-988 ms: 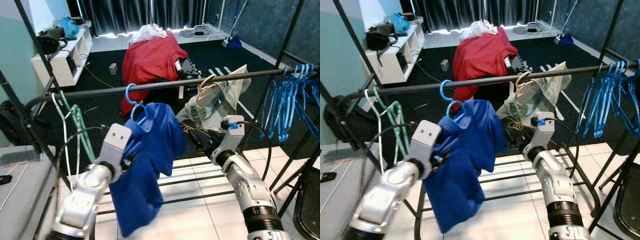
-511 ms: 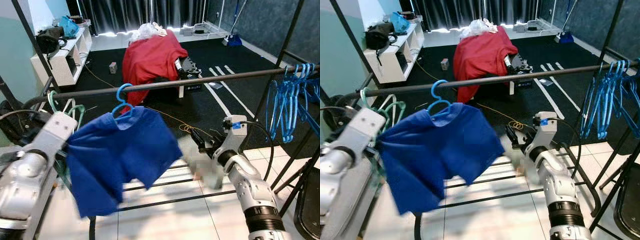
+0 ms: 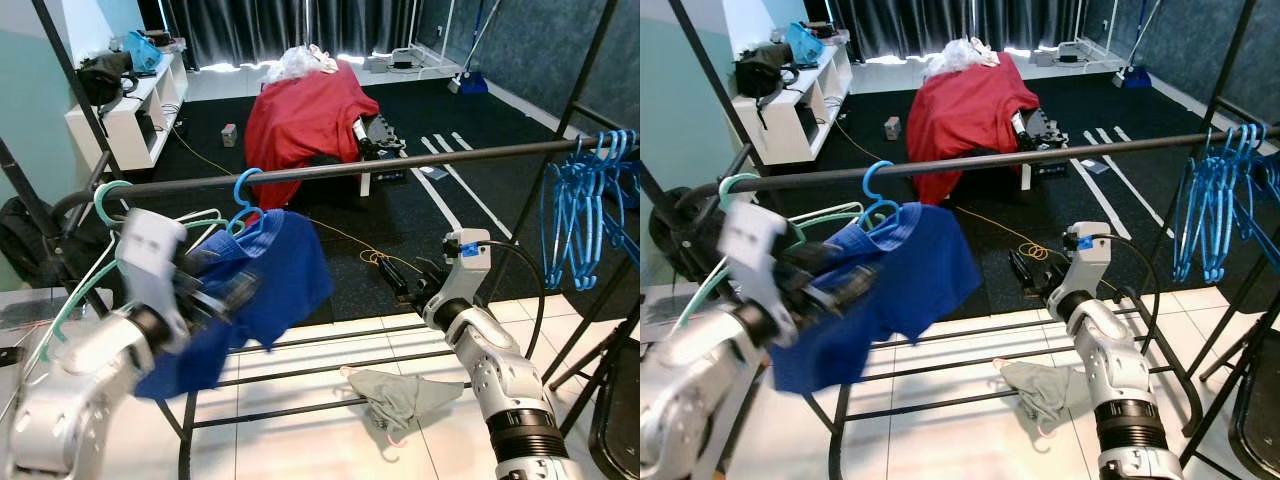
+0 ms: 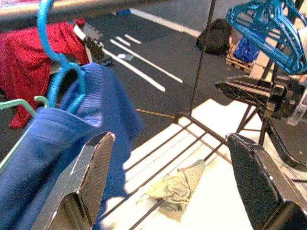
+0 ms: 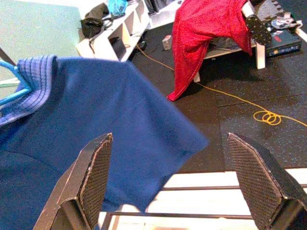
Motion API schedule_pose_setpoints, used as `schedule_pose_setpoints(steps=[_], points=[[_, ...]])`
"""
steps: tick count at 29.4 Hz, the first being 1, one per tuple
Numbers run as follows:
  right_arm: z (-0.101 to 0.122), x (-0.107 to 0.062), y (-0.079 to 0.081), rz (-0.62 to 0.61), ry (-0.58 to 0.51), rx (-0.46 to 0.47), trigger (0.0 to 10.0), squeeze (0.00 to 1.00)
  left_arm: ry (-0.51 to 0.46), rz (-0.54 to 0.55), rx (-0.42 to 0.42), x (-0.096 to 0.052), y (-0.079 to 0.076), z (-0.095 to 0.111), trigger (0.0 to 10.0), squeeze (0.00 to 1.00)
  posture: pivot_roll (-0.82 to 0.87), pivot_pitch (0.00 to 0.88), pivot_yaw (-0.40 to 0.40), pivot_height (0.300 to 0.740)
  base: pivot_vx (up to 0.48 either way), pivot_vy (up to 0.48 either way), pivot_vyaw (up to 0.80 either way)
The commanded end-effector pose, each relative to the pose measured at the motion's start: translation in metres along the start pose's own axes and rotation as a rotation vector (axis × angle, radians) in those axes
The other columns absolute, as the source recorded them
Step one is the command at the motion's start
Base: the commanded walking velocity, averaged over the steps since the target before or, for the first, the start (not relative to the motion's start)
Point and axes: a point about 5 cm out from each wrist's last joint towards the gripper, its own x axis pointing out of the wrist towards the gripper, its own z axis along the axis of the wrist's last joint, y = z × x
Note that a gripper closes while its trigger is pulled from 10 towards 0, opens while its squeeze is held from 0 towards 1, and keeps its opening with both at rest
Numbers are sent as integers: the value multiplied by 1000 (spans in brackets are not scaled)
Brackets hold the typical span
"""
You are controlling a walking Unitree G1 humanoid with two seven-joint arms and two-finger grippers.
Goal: Hang hanger
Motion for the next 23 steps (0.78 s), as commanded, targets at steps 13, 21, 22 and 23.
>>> schedule_pose_setpoints(steps=[13, 21, 22, 23], points=[[-4, 0, 1, 4, 18, 24, 10000, 0, -4, -202, -85, -28, -11, -6, 10000, 0, -68, 13, 46, 731, 0, 0, 0], [-3, 0, -1, 3, 21, 20, 10000, 0, 97, 131, -269, -4, -29, -68, 10000, 0, -65, 10, 36, 731, -64, 0, 0], [-3, 1, -1, 4, 22, 19, 10000, 0, 80, 166, -293, -4, -26, -68, 10000, 0, -59, 10, 31, 731, -259, 0, 0], [-3, 1, -1, 5, 24, 18, 10000, 0, 69, 192, -307, -6, -23, -67, 10000, 0, -57, 9, 29, 731, -255, 0, 0]])
